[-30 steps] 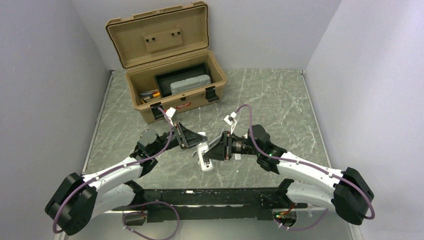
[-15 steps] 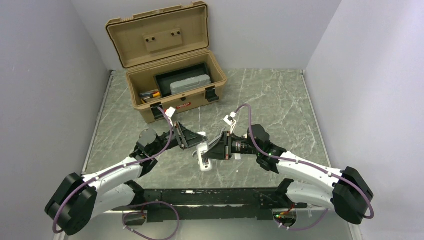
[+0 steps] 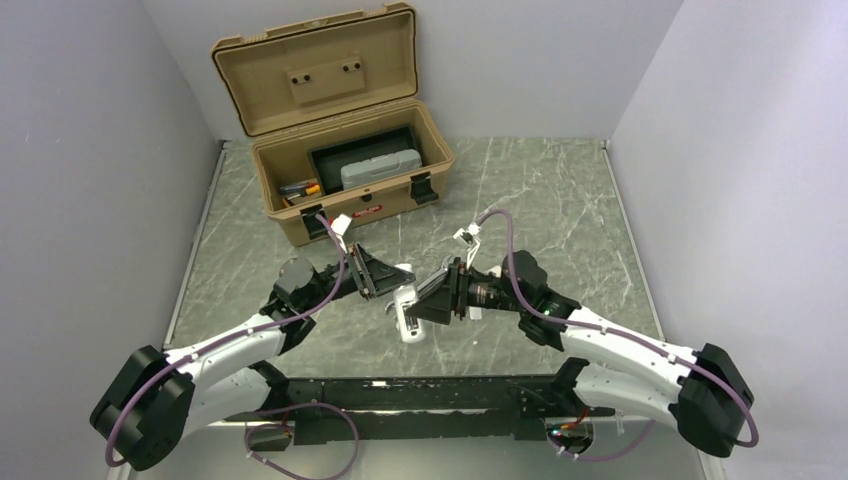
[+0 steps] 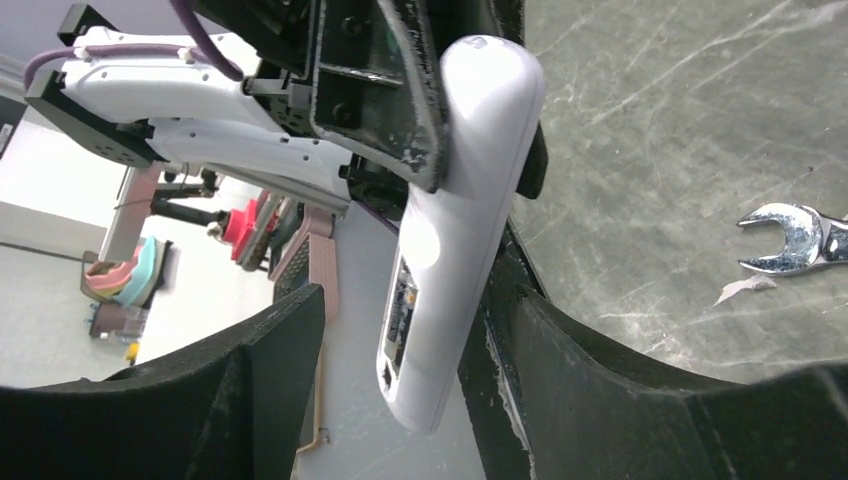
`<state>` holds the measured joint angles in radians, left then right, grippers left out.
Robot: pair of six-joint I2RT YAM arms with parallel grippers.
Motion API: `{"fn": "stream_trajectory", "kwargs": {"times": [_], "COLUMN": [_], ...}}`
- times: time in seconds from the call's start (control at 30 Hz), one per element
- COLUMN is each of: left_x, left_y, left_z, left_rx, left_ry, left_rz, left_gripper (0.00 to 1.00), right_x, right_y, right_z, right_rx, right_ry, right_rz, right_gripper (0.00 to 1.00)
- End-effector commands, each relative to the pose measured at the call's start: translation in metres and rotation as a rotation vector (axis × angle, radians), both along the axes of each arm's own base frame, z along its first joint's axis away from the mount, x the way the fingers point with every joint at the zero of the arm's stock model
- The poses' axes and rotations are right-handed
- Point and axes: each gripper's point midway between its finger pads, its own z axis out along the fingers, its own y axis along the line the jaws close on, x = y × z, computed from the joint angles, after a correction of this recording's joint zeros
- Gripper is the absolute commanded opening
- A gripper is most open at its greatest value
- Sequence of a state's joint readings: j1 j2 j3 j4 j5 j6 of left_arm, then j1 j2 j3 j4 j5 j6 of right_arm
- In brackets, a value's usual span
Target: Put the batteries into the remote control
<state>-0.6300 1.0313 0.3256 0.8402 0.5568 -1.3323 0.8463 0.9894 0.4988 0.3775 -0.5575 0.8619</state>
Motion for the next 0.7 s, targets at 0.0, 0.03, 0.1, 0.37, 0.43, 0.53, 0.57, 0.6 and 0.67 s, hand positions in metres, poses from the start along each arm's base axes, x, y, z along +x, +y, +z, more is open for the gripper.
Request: {"fn": "stream_trajectory", "kwargs": {"times": [0.0,0.03,0.1,0.37,0.43,0.53,0.57,0.6,0.67], "left_x": [0.001,0.001,0.003,0.016,0.018,0.021,0.021,0.021,0.021], "left_y": [0.000,0.000,0.001,0.026,0.032,0.036,0.036,0.036,0.036], "left_z": [0.016,0.014,0.007,-0.031,-0.036,-0.039,-0.040,-0.039,-0.039], "left_rx": [-0.041,-0.037,-0.021,0.075,0.093,0.119,0.124,0.127,0.129], "left_ry": [-0.035,-0.032,-0.028,0.013,0.017,0.012,0.012,0.009,0.011], "left_rz": [0.004,0.006,0.016,0.102,0.117,0.130,0.130,0.128,0.125], "left_gripper": [0.00,0.00,0.00,0.00,0.00,0.00,0.00,0.00,0.00], "right_x": [0.005,0.008,0.017,0.070,0.079,0.087,0.089,0.089,0.089], "right_y": [-0.007,-0.011,-0.021,-0.092,-0.108,-0.139,-0.144,-0.147,-0.151], "right_z": [0.024,0.027,0.029,0.001,-0.011,-0.045,-0.048,-0.051,-0.056], "right_rx": [0.036,0.028,0.006,-0.210,-0.304,-0.549,-0.596,-0.630,-0.684], "right_ry": [-0.102,-0.116,-0.139,-0.082,-0.039,0.024,0.026,0.023,0.034], "right_rz": [-0.052,-0.084,-0.164,-0.657,-0.755,-0.887,-0.903,-0.905,-0.911], "right_gripper": [0.71,0.71,0.71,0.69,0.69,0.69,0.69,0.69,0.69]}}
